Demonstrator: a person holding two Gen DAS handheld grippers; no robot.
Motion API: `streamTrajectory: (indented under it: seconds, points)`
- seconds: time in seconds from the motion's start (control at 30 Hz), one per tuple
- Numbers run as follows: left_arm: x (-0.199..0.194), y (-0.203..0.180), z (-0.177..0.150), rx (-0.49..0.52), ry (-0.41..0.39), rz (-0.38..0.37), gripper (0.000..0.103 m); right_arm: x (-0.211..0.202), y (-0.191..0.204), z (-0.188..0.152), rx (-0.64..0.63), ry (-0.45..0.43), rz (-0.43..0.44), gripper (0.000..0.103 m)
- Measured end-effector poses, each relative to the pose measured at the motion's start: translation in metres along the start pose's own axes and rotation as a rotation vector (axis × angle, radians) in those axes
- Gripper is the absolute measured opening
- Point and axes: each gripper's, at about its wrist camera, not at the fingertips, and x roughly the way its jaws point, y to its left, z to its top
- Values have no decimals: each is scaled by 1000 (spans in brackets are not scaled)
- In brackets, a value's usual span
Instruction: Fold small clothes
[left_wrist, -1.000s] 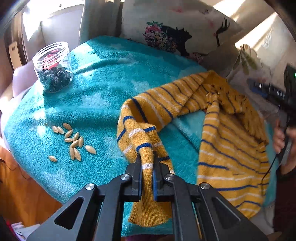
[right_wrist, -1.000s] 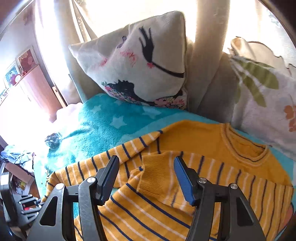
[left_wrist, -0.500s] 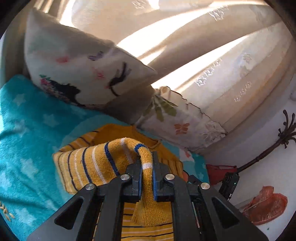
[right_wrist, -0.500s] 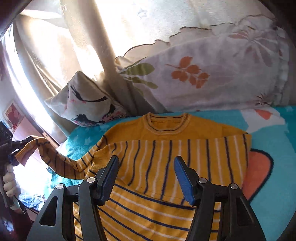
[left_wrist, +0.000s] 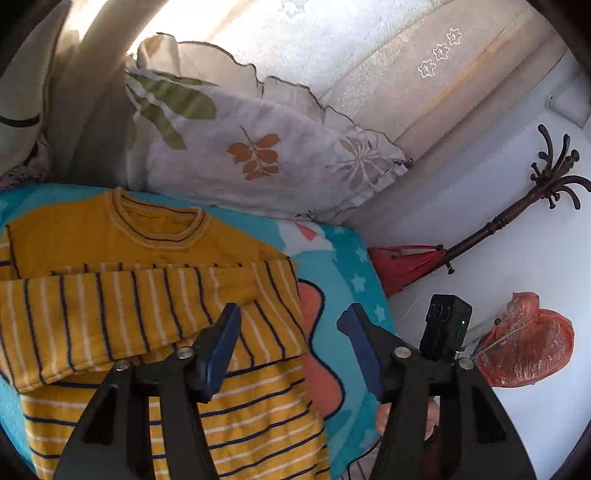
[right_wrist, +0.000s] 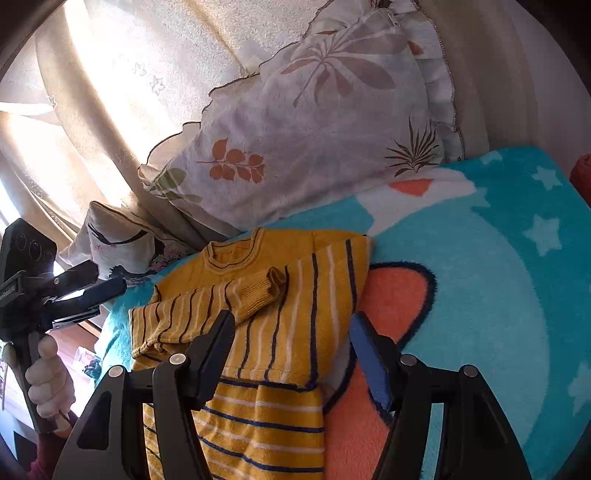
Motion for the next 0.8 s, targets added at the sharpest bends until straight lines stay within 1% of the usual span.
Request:
streamTrajectory:
  seconds: [0.03,0.13,0.17,0.2,0.23,0.3,0.37,0.43,0.5,0.53,0.57,0.6,0.63,0.67,0.7,0.73,0.8]
  points:
    - [-10,6,-4,4,-14,43,64,5,4,0,-14,8,14,69]
    - [-36,33,-18,-2,-73,247,65,30,19,1,-47,59,51,69]
    - [-42,47,-24,-18,-77,309,65,41,23,2,-53,82,57,69]
    - [-47,60,-29,-45,-76,347,65,52,25,3,-52,100,56,69]
    - [-53,77,-36,-84,-74,365,65,62,25,4,-46,116,54,70]
    - [-64,109,-47,-176,-73,373,65,85,24,8,-23,145,32,70]
    - [-76,136,-59,-251,-90,366,65,106,23,13,-10,159,-14,70]
    - [-85,156,-68,-303,-113,350,65,126,24,19,-19,166,-78,70]
    - [-93,170,-74,-340,-133,334,65,140,28,22,-34,173,-102,68]
    - [-95,175,-77,-351,-140,329,65,145,32,24,-46,179,-99,61]
    - [-98,180,-79,-359,-144,325,65,148,38,25,-64,196,-86,30]
    - [-99,184,-81,-368,-144,319,65,151,46,26,-91,214,-90,18]
    - [-99,188,-83,-376,-143,309,65,150,55,27,-122,212,-107,17]
    - [-98,190,-84,-383,-139,297,65,146,65,30,-149,207,-103,10]
    - [-96,192,-85,-387,-134,284,65,140,74,33,-158,201,-84,9]
    - [-95,193,-86,-389,-128,272,65,130,83,37,-161,185,-55,9]
    - [-89,192,-87,-388,-116,241,65,100,101,48,-162,123,36,9]
